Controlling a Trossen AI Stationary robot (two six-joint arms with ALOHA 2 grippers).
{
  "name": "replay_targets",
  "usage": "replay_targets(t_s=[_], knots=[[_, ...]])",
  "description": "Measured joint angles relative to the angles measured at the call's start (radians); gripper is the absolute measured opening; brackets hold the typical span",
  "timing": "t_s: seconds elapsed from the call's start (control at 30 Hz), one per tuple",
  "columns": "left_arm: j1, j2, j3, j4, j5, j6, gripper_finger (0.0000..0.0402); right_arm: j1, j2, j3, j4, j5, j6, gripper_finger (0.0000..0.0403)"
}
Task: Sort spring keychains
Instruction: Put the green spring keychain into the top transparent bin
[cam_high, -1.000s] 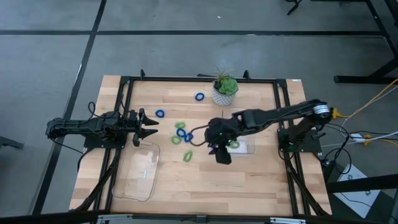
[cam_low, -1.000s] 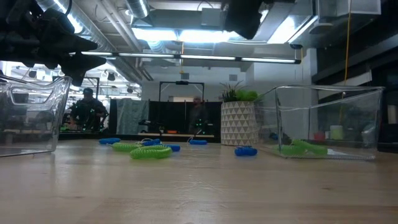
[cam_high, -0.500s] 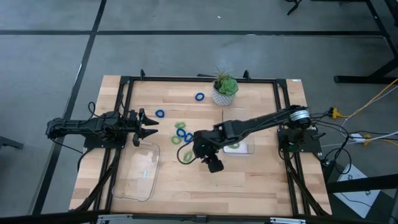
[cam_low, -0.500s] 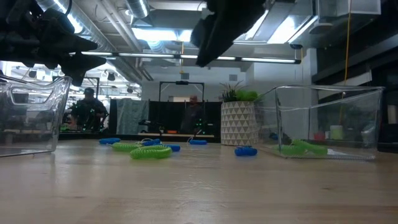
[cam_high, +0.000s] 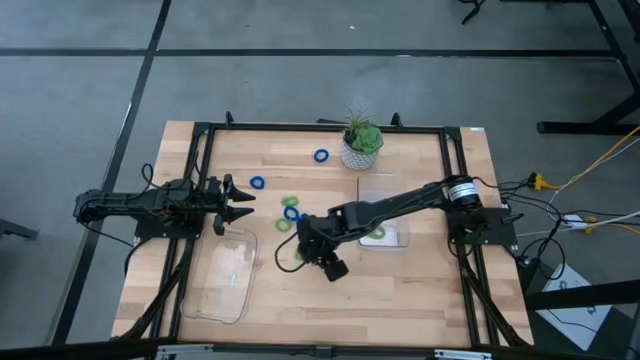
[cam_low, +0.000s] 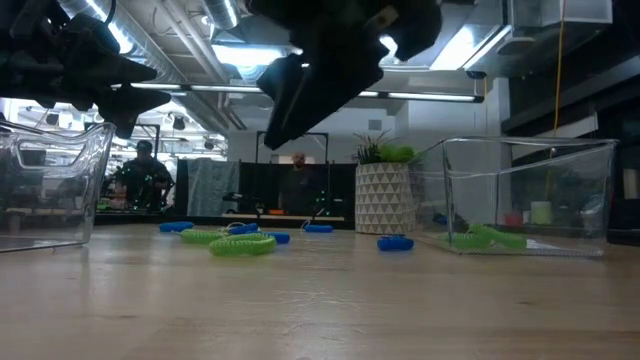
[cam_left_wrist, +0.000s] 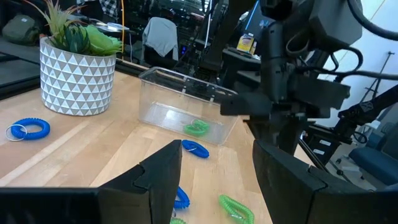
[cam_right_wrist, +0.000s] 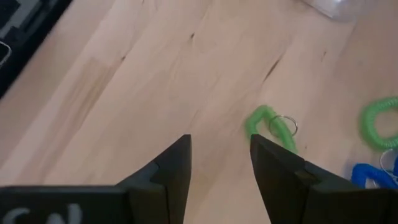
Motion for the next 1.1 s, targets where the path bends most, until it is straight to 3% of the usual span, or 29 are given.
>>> replay_targets(t_s=[0.53, 0.67, 1.1], knots=[[0.000, 0.000, 0.000, 0.000, 0.000, 0.000, 0.0194, -0.002, 0.133, 0.000, 0.120, 0.000, -0.039, 0.0163], [0.000, 0.000, 0.000, 0.000, 0.000, 0.000, 0.0194, -0.002, 0.146, 0.000, 0.150, 0.043, -0.072, 0.0163], [0.000, 0.000, 0.000, 0.000, 0.000, 0.000, 0.0194, -0.042, 0.187, 0.001, 0.131, 0.052, -0.089, 0.0163]])
